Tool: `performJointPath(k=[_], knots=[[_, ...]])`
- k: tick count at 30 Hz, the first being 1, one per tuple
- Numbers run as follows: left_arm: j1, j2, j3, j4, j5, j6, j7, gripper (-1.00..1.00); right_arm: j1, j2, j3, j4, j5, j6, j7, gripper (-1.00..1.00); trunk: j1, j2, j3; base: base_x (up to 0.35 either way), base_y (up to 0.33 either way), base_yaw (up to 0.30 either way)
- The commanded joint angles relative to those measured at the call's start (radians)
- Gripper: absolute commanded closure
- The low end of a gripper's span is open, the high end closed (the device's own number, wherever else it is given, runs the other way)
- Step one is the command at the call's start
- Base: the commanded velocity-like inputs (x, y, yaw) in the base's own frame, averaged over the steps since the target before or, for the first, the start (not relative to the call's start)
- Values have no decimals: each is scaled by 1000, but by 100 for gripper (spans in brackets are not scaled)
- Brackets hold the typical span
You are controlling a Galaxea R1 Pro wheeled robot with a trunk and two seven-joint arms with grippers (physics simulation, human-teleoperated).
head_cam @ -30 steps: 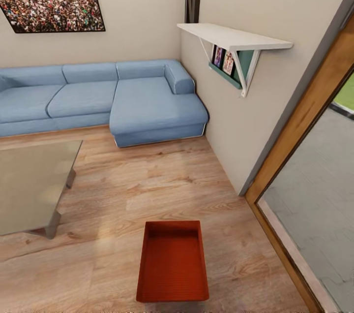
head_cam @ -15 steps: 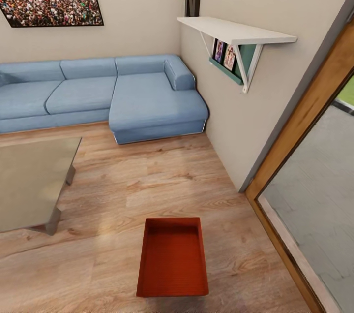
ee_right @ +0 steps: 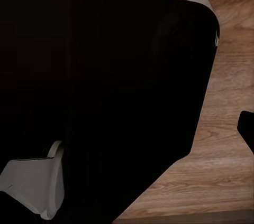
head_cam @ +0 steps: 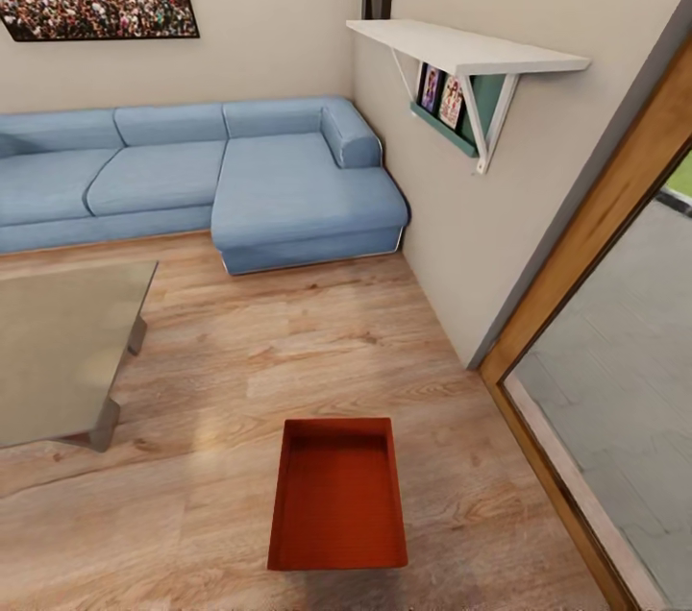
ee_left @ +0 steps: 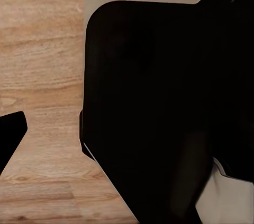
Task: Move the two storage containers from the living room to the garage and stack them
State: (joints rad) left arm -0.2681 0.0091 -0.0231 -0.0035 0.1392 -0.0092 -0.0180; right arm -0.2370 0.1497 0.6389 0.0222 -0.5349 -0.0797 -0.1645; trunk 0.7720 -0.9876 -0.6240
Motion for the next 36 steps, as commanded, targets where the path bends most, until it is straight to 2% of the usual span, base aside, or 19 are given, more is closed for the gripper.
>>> performJointPath(k=[1,29,36], knots=[[0,0,-3,0,10,-1,-2,-100,-1,1,8,2,-10,-5,-1,-100,0,-1,-2,0,0,0],[0,1,-3,0,10,-1,-2,-100,-1,1,10,2,-10,-5,-1,-100,0,-1,-47,0,0,0],[0,0,-3,0,10,-1,-2,-100,-1,1,10,2,-9,-5,-1,-100,0,-1,-50,0,0,0]])
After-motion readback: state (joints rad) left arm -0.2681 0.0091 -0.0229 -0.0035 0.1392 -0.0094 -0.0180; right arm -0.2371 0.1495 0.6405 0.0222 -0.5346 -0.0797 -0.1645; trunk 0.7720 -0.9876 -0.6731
